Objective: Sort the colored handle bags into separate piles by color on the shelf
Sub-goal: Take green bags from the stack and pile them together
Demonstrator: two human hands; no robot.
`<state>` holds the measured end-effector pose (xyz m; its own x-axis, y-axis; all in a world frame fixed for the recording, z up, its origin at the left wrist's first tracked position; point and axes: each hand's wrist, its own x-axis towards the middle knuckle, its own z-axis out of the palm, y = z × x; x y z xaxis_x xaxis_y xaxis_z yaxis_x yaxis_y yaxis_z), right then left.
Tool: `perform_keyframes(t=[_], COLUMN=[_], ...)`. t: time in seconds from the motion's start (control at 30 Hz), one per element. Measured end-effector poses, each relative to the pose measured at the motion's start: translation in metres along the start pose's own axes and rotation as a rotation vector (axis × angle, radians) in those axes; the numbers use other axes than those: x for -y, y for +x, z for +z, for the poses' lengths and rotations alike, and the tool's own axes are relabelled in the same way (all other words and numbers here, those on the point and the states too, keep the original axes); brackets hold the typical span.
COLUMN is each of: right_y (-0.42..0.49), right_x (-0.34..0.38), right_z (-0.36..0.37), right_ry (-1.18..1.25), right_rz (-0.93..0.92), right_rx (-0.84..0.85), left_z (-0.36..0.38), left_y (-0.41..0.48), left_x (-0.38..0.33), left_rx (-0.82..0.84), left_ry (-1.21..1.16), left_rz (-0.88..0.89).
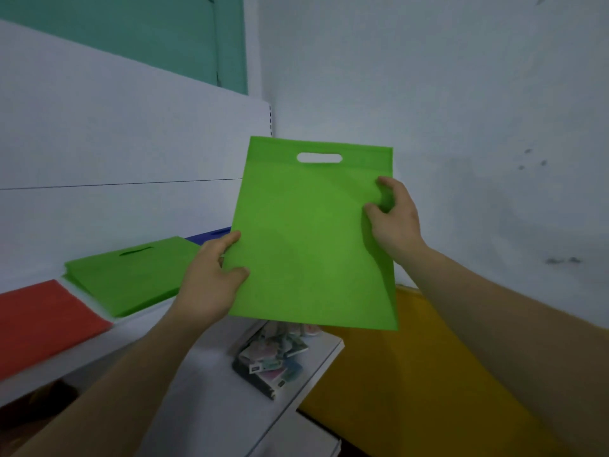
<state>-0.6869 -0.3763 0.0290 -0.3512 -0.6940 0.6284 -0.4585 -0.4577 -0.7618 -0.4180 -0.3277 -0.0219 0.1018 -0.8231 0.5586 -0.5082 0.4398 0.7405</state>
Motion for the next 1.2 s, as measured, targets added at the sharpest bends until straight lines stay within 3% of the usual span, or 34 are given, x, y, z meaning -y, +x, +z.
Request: perform_keyframes(t=[0.37,0.67,0.83,1.0,1.2], right_y=[0.04,0.055,0.062,0.063,0.062], right_x=[-0.019,0.002,0.005,-0.003,-0.019], right_z=[0.147,0.294,0.354,0.393,0.408], right_ry=[0.15,0.326,0.276,0.185,-0.14], right_rz=[-0.034,-0.054,-0.092,-0.211,-0.418], right_rx=[0.147,0.57,0.848,0.997,1.186], left_z=[-0.051,-0.107,-0.107,-0.098,-0.087], left_y=[0.04,0.042,0.043,0.047,0.053], left_x=[0.044,0.067,0.071,0.082,0.09], left_rx=[-0.168,-0.312,-0.305,-0.277,-0.16], left_ry=[0.245,0.559,0.649,0.733,0.845], left_rz=[-0.054,-0.32,-0.465,-0.626,-0.769])
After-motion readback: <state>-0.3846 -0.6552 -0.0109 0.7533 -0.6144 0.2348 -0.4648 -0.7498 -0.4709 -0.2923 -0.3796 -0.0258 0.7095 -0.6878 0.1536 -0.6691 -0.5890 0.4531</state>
